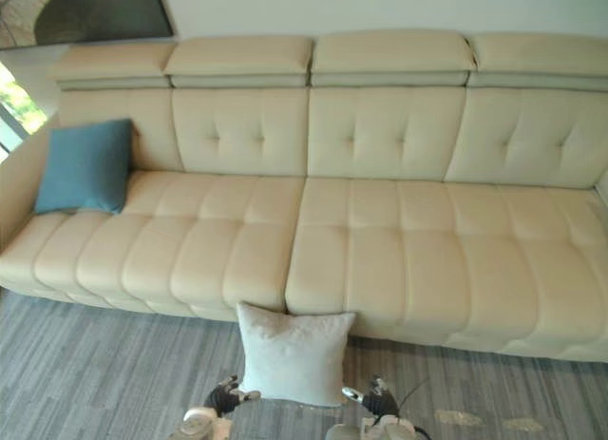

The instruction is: Pick up cushions and gather them together orderly.

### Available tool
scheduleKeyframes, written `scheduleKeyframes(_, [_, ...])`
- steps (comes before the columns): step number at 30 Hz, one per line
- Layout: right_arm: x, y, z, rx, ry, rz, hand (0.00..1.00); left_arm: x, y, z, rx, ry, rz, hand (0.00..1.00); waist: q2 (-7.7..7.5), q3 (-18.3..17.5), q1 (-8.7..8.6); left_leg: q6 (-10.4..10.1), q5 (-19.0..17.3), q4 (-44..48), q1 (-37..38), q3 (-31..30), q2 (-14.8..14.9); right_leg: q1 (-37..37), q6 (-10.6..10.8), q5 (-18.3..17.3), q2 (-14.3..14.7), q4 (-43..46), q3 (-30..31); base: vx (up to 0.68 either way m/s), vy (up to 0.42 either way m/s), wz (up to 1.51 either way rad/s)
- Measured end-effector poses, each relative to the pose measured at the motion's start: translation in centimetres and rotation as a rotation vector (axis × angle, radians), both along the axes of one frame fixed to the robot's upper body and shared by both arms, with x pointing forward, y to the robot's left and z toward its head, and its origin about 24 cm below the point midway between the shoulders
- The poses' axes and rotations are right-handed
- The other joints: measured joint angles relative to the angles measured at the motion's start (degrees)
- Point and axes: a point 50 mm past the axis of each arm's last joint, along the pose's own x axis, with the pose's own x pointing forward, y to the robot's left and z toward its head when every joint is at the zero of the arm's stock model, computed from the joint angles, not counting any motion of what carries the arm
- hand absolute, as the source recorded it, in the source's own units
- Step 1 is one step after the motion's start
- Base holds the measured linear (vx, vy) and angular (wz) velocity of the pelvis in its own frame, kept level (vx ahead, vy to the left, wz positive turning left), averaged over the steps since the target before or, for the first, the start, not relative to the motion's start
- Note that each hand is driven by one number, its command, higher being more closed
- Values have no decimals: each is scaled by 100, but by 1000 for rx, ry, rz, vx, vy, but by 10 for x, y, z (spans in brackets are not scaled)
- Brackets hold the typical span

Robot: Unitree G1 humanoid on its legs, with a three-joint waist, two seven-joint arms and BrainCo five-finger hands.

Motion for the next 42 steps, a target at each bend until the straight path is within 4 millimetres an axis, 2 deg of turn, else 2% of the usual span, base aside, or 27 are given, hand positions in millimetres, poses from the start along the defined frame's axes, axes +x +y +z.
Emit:
scheduleKeyframes(1, [-1, 1, 0, 4, 2, -3, 0, 0, 1, 0, -3, -2, 3, 0, -66, 35, 23, -25, -173, 31, -48, -107, 10, 34, -26, 18, 17, -68, 142, 4, 15, -56])
scheduleKeyframes(3, [-2, -1, 0, -4, 5, -6, 0, 0, -1, 0, -7, -2, 0, 0, -46, 29, 20, -38, -316, -257, -32, -509, -28, 54, -31, 23, 52, -55, 276, 9, 56, -45])
scheduleKeyframes(4, [-3, -2, -1, -7, 8, -6, 0, 1, 0, 0, -7, -4, 1, 0, -59, 35, 29, -21, -298, -597, 0, -785, -86, 80, -25, 26, 49, -34, 370, 11, 105, -45])
scheduleKeyframes(5, [-4, -4, -1, -10, 10, -7, 0, 1, -1, 0, -7, -4, 1, 0, -19, 16, 36, 24, -95, -937, -4, -1024, -100, 77, 4, 30, 78, -19, 453, 12, 143, -47])
scheduleKeyframes(6, [-3, -6, 0, -18, 8, -6, 0, 0, -1, 0, -8, -2, 3, 0, 105, -8, 37, -104, 57, -1048, -10, -1178, -69, 79, 79, 23, 152, -22, 524, 18, 190, -40])
scheduleKeyframes(7, [-4, -8, 0, -23, 8, -6, 0, 0, 0, 0, -5, -2, 3, 0, 116, -51, 38, -146, 26, -1132, 24, -1220, -85, 67, 151, 53, 149, -54, 624, 15, 170, -23])
scheduleKeyframes(11, [-5, -3, -1, -9, 11, -11, 0, -1, 12, 0, 32, -2, -20, 0, 12, -88, 60, -96, 2, -1291, 36, -1058, -227, -133, 239, 75, 14, 26, 759, -21, 128, -14])
scheduleKeyframes(17, [0, -1, 1, -11, -5, -10, 0, -5, 15, -1, 40, 7, -12, 0, 17, -83, 76, -78, -9, -1371, 88, -775, -432, -680, 348, -379, -163, 966, 1057, -33, 17, -23])
scheduleKeyframes(19, [14, 1, 5, -22, -38, -11, 0, 4, 17, 3, 51, -29, 28, 0, -5, 98, 79, -51, -49, -1119, -243, -719, -482, -1151, 353, -521, -240, 1447, 1105, -55, -79, -9])
scheduleKeyframes(20, [15, 0, 6, -29, -41, -16, 0, 11, 18, 7, 49, -55, 47, 0, -73, 190, 49, -32, -134, -862, -445, -740, -463, -1330, 361, -547, -249, 1593, 1102, -69, -112, 13])
scheduleKeyframes(23, [41, -2, 22, -69, -155, -41, 0, 51, 22, 29, 54, -220, 146, 0, -41, 670, 126, -18, -591, 640, -1555, -766, -125, -2000, 329, -615, -202, 2257, 933, -136, -94, 21])
scheduleKeyframes(25, [68, -2, 41, -83, -275, -60, 0, 83, 33, 54, 59, -359, 228, 0, -138, 902, 202, 14, -921, 1675, -2461, -769, 175, -2744, 295, -787, -133, 2934, 832, -224, -93, 14])
scheduleKeyframes(27, [89, -2, 57, -94, -369, -71, 0, 106, 39, 73, 59, -458, 266, 0, -217, 1056, 220, 4, -1186, 2261, -3017, -788, 336, -3211, 186, -1015, -120, 3384, 753, -205, -81, 8])
scheduleKeyframes(28, [106, -3, 71, -94, -442, -83, 0, 123, 41, 89, 50, -531, 301, 0, -239, 1181, 243, 29, -1295, 2671, -3405, -829, 441, -3559, 168, -1081, -99, 3701, 737, -215, -73, 0])
scheduleKeyframes(31, [146, -3, 109, -100, -609, -92, 0, 156, 46, 125, 13, -681, 374, 0, -224, 1307, 259, 101, -1472, 3516, -4510, -979, 607, -4595, 106, -1186, -82, 4383, 716, -226, -42, -2])
scheduleKeyframes(32, [165, 0, 129, -87, -687, -99, 0, 170, 48, 141, -9, -738, 405, 0, -205, 1337, 262, 104, -1474, 3737, -4944, -1025, 651, -5018, 105, -1187, -78, 4561, 703, -205, -18, -2])
scheduleKeyframes(37, [213, 3, 198, -32, -931, -144, 0, 202, 67, 195, -60, -922, 519, 0, -169, 1369, 280, 126, -1458, 4441, -6516, -1272, 796, -6446, 56, -1157, -70, 5153, 573, -153, -36, 6])
scheduleKeyframes(38, [228, 6, 227, -21, -1023, -147, 0, 213, 74, 217, -60, -984, 525, 0, -177, 1437, 285, 145, -1429, 4668, -6947, -1318, 831, -6860, -19, -1113, -94, 5390, 548, -98, -63, 11])
scheduleKeyframes(39, [232, 6, 233, -22, -1043, -145, 0, 216, 74, 222, -61, -1000, 523, 0, -178, 1461, 289, 146, -1430, 4718, -7026, -1326, 833, -6942, -18, -1115, -101, 5446, 548, -72, -48, 11])
scheduleKeyframes(42, [251, 9, 283, -33, -1186, -126, 0, 233, 76, 261, -65, -1109, 501, 0, -164, 1515, 300, 169, -1407, 4978, -7706, -1416, 834, -7582, -13, -1118, -148, 5720, 518, -67, -23, 8])
